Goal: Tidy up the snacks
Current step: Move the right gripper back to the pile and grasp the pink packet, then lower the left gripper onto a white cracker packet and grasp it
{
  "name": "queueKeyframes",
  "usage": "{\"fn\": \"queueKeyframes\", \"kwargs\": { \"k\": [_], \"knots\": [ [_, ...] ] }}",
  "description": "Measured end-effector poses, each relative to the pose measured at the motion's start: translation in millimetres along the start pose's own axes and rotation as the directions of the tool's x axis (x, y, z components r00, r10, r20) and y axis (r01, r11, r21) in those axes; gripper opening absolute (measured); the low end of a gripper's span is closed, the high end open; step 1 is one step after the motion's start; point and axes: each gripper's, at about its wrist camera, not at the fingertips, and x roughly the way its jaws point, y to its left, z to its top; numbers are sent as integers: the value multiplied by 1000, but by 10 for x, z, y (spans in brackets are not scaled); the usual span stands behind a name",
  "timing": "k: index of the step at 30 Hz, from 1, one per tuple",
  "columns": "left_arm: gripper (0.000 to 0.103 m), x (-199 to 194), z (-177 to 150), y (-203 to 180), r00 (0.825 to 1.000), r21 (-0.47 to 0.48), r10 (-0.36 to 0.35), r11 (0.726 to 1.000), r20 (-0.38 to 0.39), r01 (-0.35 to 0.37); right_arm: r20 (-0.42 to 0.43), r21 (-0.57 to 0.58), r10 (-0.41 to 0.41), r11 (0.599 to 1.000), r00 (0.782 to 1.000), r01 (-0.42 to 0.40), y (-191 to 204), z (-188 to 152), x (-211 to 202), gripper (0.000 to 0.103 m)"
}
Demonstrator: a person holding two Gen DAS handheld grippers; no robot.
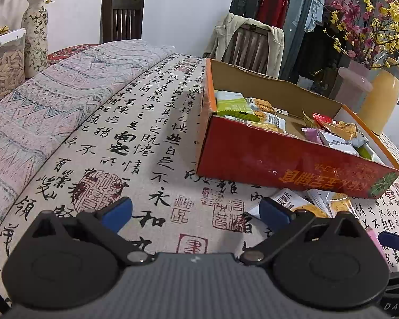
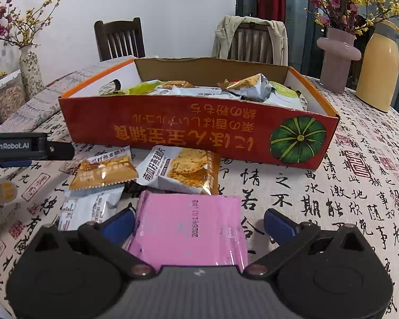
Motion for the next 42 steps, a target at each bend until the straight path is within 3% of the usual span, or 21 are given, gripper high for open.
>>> {"fn": "queueKeyframes", "kwargs": {
  "k": [10, 27, 32, 42],
  "knots": [
    [103, 7, 3, 5, 1000, -8, 10, 1000, 2, -10, 6, -3, 15, 1000, 1000, -15, 2, -18, -31, 100],
    [103, -15, 0, 46, 1000, -41, 17, 999, 22, -16, 78, -17, 45, 999, 996, -44, -18, -108, -195, 63],
    [103, -22, 0, 61, 999, -57, 26, 998, 28, -24, 140, 5, 18, 1000, 990, -19, -123, -126, -313, 63],
    [103, -29, -3, 45, 998, -56, 47, 997, 37, -45, 227, 111, -126, 988, 966, 103, -639, -102, -378, 63]
  ]
}}
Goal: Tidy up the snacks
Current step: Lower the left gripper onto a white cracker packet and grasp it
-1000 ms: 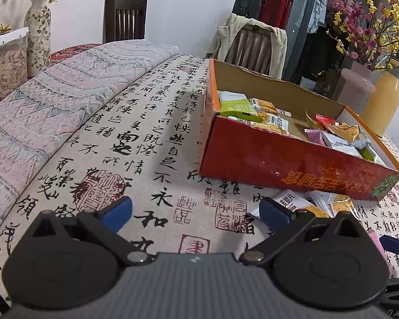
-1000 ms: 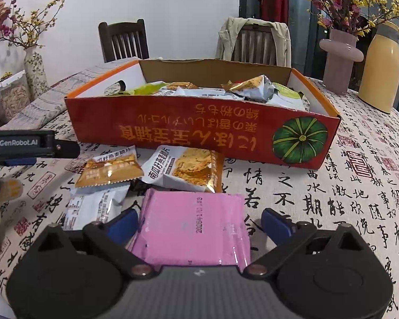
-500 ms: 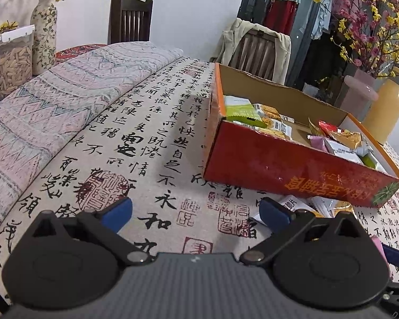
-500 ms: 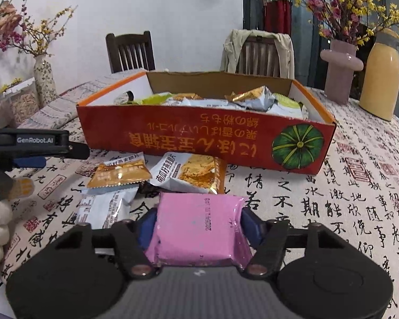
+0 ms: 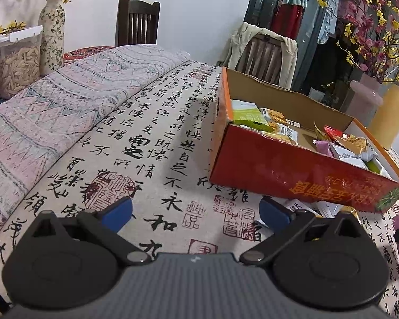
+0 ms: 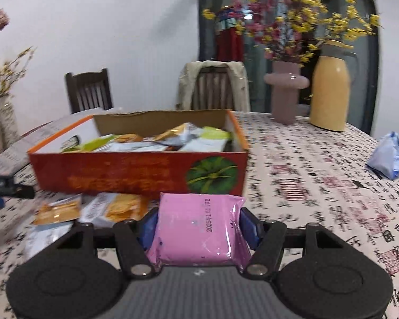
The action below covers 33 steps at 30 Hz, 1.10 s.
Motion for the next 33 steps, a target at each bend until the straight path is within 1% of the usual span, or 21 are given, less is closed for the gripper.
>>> {"fn": "queueKeyframes", "kwargs": {
  "k": [3, 10, 15, 18, 22, 26, 30, 33],
  "knots": [
    [103, 0, 1, -4, 1000, 1, 6, 1000, 2, -6, 3, 21, -7, 1000, 1000, 7, -75, -27, 46, 63],
    [103, -16, -8, -45, 999, 21, 30, 999, 11, -30, 0, 15, 23, 1000, 1000, -23, -61, -66, 73, 63],
    [103, -87, -12, -124, 997, 51, 75, 996, 23, -76, 4, 11, 46, 999, 999, -46, -58, -65, 63, 64],
    [103, -159, -16, -194, 999, 40, 52, 998, 3, -52, 12, 5, 62, 998, 998, -62, -50, -74, 40, 64],
    [103, -319, -31, -407, 999, 82, 23, 996, 26, -25, 26, 2, 82, 997, 996, -82, -52, -83, 15, 64],
    [103, -390, -86, -579, 1000, 98, 1, 995, 9, -2, 29, 2, 86, 996, 996, -86, -47, -93, 5, 64],
    [103, -409, -180, -735, 1000, 126, -4, 992, -20, 7, 30, 9, 94, 995, 995, -95, -62, -100, -14, 64],
    [103, -385, -246, -820, 999, 134, 11, 991, -45, -5, 36, 6, 102, 995, 994, -103, -61, -107, -35, 64]
  ]
}}
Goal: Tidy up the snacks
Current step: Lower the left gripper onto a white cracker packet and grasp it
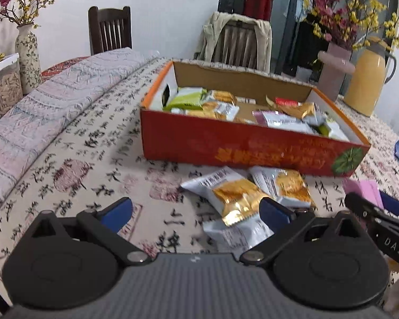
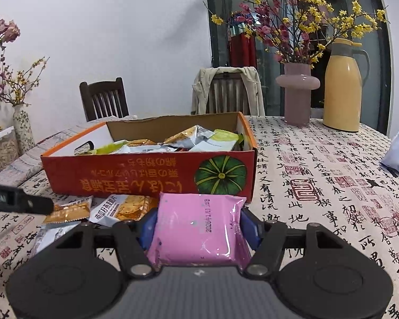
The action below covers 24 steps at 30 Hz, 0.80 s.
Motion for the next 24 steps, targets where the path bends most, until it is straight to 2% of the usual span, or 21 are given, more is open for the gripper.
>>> {"fn": "queueKeyframes", "kwargs": {
  "k": [6, 13, 24],
  "knots": [
    [103, 75, -110, -158, 998, 17, 10, 1000, -61, -9, 7, 8, 19, 1000, 1000, -19, -21, -5, -20, 64],
    [100, 117, -173, -309, 996, 52, 28, 998, -88, -24, 24, 17, 42, 999, 999, -42, -54, -15, -66, 65],
    [86, 116, -208, -367, 994, 85, 44, 996, -95, -36, 28, 20, 50, 999, 998, -50, -60, -21, -72, 65]
  ]
}}
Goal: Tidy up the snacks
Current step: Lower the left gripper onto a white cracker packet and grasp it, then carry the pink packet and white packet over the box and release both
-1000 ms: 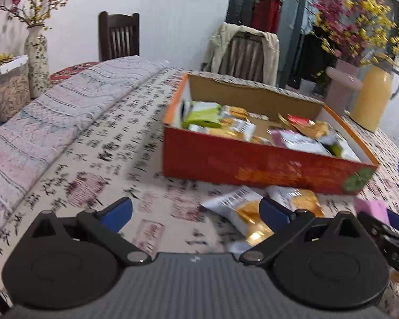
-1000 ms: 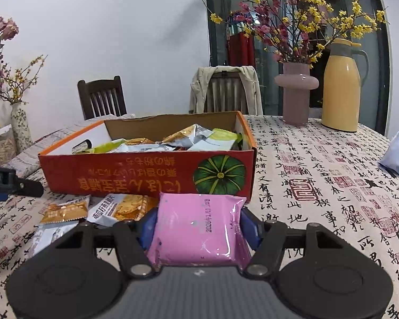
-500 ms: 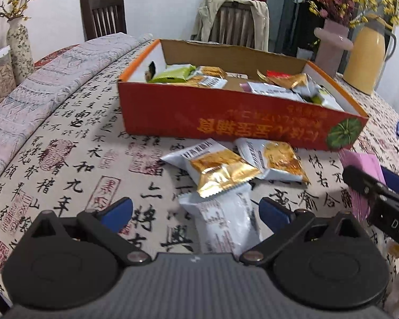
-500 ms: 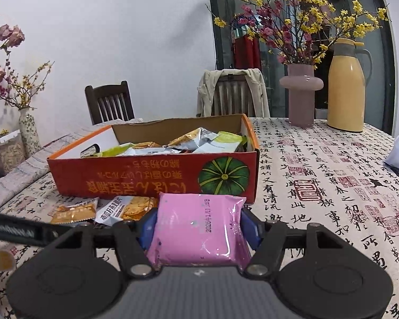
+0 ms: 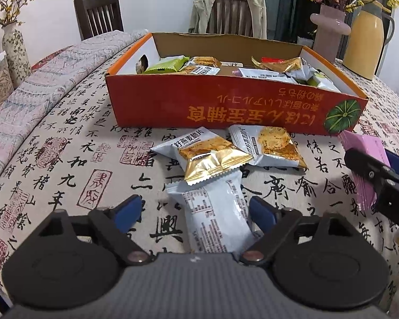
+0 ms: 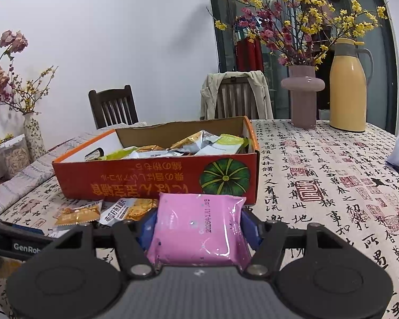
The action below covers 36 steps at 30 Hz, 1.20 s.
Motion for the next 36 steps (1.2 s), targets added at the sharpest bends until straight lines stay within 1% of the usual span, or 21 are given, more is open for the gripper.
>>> {"fn": "queueKeyframes", "kwargs": {
  "k": [7, 9, 11, 14, 19, 22, 28, 36],
  "knots": [
    [66, -46, -18, 25, 1000, 11, 5, 1000, 21, -5, 10, -10, 0, 1000, 1000, 0, 16, -6, -19, 65],
    [56, -59, -25, 40, 1000, 12, 2, 1000, 27, -2, 12, -14, -3, 1000, 1000, 4, 21, -8, -22, 65],
    [48, -72, -28, 63, 999, 9, -2, 1000, 33, 1, 13, -19, -5, 1000, 1000, 6, 27, -8, -24, 65],
    [43, -91, -41, 108, 999, 7, -11, 1000, 38, 11, 11, -26, -14, 1000, 1000, 14, 38, -8, -21, 65],
    [41, -140, -82, 184, 998, 0, -32, 999, 50, 32, 5, -30, -28, 999, 1000, 28, 41, -5, -10, 64],
    [41, -171, -95, 220, 998, -3, -37, 999, 58, 37, 16, -38, -30, 999, 999, 30, 54, -9, -24, 64],
    [41, -288, -116, 275, 994, 8, -48, 999, 100, 47, 25, -48, -69, 996, 997, 70, 81, -17, -60, 65],
    [41, -443, -120, 346, 986, 19, -75, 997, 151, 73, 22, -68, -76, 995, 997, 77, 179, -23, -154, 65]
  ]
}}
